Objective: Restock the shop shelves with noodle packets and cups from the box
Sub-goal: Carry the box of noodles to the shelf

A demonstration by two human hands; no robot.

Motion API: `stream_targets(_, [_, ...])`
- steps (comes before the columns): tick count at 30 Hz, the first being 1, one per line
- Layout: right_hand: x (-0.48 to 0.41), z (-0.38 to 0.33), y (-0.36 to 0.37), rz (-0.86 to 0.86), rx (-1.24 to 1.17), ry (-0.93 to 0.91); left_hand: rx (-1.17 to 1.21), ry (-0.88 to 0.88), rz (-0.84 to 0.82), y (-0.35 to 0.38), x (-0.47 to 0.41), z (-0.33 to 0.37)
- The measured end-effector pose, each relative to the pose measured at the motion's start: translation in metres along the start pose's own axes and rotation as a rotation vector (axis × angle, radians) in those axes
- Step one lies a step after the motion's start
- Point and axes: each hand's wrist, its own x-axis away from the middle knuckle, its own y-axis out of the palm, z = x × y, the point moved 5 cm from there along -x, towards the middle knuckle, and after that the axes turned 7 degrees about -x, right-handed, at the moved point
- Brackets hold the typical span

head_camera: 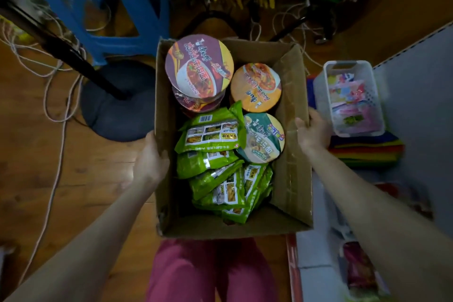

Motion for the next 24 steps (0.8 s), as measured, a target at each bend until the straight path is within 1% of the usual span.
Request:
stream_targets(5, [-0.046,0.041,0.052,-0.012,-0.008,-0.010,-0.013,-0.019,-0.009,0.056,-0.059,-0.015])
stream_targets(10, [-0.071,0.066,0.083,-0.017,-0.001,0.039,-0.038,-0.040,-0.054,0.091,-0.093,-0.027])
stream_targets(18, [-0.087,0.086,0.099,-0.015,-0.060,0.090,0.001,-0.016,-0.077,0.118,-0.118,-0.026])
stream_targets(21, [-0.092,0.088,0.101,-0.006,-0.053,0.092,-0.018,-0.026,-0.086,0.124,-0.124,-0.023])
stream_targets(24, [-0.098,0.090,0.105,0.011,-0.054,0.098,0.011,0.001,-0.087,0.131,-0.129,-0.021])
